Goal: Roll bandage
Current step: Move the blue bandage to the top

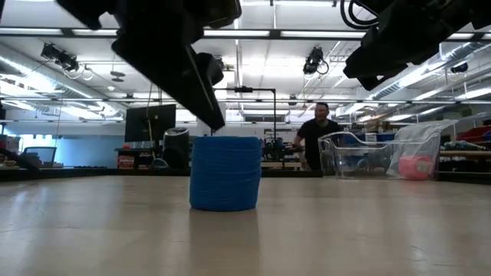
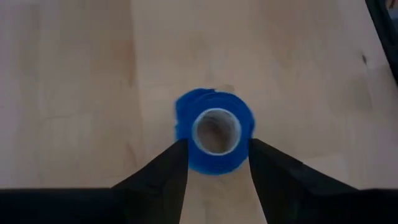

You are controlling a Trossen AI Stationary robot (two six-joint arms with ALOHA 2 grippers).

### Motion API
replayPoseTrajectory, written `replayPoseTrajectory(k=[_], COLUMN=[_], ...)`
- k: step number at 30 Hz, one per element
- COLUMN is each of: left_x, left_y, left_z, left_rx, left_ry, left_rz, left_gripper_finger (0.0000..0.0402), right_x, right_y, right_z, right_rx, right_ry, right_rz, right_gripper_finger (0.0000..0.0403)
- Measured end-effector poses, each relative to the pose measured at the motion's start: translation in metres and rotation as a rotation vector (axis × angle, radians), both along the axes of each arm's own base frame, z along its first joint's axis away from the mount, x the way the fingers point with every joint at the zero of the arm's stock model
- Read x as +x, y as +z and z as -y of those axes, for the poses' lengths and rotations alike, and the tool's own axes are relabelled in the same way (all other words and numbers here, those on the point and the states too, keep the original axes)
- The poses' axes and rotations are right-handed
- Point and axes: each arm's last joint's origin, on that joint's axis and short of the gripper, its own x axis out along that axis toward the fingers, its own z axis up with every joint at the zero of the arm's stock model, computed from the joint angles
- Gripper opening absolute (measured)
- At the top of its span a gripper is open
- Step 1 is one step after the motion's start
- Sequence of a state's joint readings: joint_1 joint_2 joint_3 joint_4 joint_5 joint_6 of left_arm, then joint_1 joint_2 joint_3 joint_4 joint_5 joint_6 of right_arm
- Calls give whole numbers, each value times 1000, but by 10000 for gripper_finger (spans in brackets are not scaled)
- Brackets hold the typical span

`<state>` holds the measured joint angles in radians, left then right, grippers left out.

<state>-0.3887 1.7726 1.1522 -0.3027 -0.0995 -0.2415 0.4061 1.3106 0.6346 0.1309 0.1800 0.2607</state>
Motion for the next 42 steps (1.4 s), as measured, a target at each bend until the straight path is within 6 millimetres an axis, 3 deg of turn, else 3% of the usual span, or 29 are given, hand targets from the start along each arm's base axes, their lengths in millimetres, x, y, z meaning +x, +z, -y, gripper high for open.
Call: replayPoseTrajectory(k=[7,18,29,32,42], left_x=[12,16,14,16,20], left_y=[-19,-25,-22,-19,-17], left_z=[-4,-11,-17,-24,-52], left_rx=[24,25,201,251,294], left_ry=[34,61,32,62,125], left_rz=[-20,-28,-72,-93,-155], left_gripper_finger=[178,169,51,34,53], right_x=[0,0,-1,-1,-2], right_y=[0,0,0,0,0], right_z=[0,0,-1,-1,-3], right_rx=[-4,-6,-7,-7,-12], right_ry=[-5,-6,-2,-2,1], right_rz=[1,-1,-3,-4,-2], right_gripper_finger=[4,4,4,4,4])
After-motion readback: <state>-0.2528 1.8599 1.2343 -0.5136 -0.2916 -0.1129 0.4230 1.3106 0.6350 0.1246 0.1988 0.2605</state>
